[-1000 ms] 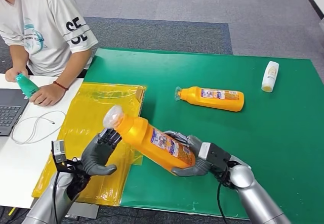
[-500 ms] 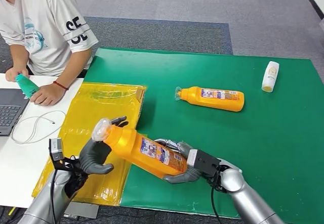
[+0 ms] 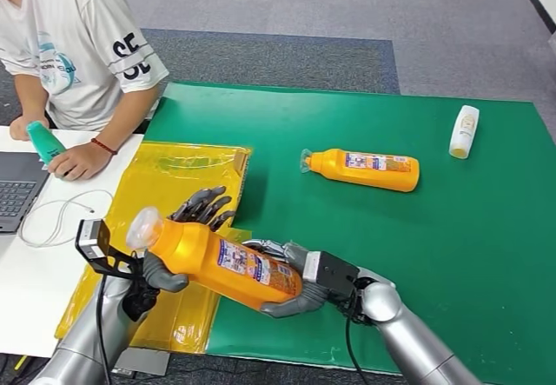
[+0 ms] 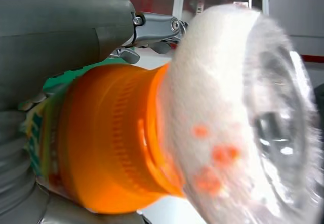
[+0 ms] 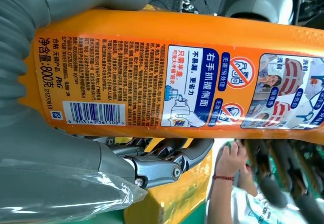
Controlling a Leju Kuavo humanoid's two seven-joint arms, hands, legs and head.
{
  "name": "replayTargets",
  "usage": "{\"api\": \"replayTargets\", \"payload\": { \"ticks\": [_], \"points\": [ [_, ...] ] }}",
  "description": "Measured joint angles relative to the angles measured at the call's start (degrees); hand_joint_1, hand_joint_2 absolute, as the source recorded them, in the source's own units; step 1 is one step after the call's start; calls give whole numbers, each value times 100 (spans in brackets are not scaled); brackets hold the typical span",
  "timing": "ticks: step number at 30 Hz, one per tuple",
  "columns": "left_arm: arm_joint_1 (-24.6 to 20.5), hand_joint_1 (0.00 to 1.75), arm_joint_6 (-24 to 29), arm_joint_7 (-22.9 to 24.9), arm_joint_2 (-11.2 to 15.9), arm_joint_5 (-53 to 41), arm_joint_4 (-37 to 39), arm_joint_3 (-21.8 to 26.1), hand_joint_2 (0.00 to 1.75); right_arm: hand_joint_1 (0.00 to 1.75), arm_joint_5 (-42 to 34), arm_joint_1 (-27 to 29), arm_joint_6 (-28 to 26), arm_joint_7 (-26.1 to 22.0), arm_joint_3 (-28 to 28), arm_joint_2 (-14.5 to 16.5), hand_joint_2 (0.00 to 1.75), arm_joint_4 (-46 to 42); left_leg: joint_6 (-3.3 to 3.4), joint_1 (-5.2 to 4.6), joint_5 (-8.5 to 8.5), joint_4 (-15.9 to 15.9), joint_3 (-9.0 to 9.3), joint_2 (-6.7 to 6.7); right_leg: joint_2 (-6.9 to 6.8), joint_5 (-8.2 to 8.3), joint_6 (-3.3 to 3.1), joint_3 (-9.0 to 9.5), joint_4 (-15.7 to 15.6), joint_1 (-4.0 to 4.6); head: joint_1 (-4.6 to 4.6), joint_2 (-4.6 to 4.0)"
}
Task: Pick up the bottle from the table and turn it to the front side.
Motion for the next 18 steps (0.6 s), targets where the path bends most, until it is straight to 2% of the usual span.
{"api": "replayTargets", "payload": {
  "ticks": [7,18],
  "points": [
    [-156,0,-69,0,-166,57,226,0,175,175,-196,-152,76,35,81,91,175,49,0,0,0,0,0,0,0,0,0,-1,0,0,-1,0],
    [-248,0,-148,-2,-284,86,366,4,175,175,-525,-260,219,162,120,104,175,42,0,0,0,0,0,0,0,0,0,0,0,0,0,-1]
  ]
}}
